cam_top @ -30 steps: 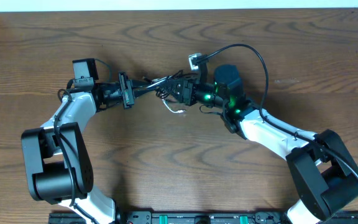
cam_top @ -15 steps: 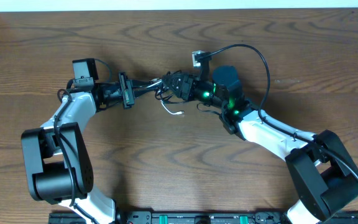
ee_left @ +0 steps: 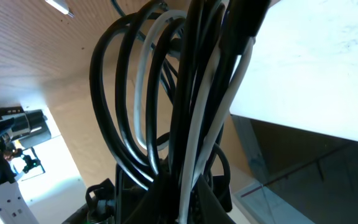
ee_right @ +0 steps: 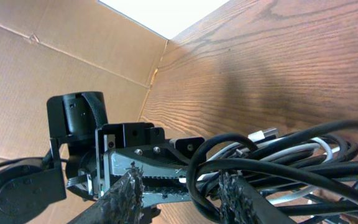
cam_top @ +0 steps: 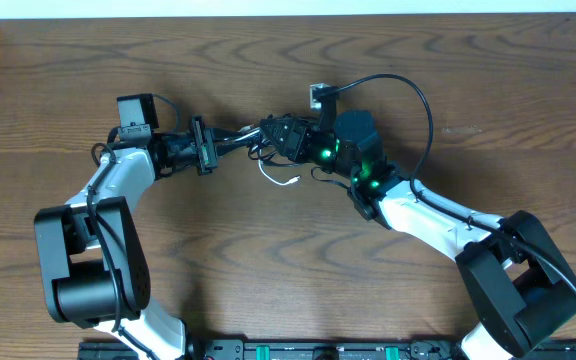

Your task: Untangle cables

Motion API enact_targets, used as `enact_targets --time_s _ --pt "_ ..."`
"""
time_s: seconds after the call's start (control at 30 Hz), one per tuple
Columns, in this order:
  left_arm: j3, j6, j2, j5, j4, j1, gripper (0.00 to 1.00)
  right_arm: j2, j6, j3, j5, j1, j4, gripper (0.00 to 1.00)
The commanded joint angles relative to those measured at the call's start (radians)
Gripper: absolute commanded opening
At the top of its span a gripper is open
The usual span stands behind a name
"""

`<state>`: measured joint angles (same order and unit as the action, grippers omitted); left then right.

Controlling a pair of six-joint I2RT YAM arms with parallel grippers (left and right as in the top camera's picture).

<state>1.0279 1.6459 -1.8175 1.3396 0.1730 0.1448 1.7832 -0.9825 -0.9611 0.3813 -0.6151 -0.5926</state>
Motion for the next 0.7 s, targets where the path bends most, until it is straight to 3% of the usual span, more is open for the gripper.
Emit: enact_targets --time_s 0.0,0.67 --pt "0.003 -0.003 0.017 0.009 -0.003 0.000 0.08 -0.014 -0.072 -0.006 -0.024 -0.005 -0.002 0.36" --pt "0.003 -0.003 0.017 0.010 -0.003 0.000 0.08 -0.014 -0.071 -0.006 -0.037 -0.043 0.002 0.36"
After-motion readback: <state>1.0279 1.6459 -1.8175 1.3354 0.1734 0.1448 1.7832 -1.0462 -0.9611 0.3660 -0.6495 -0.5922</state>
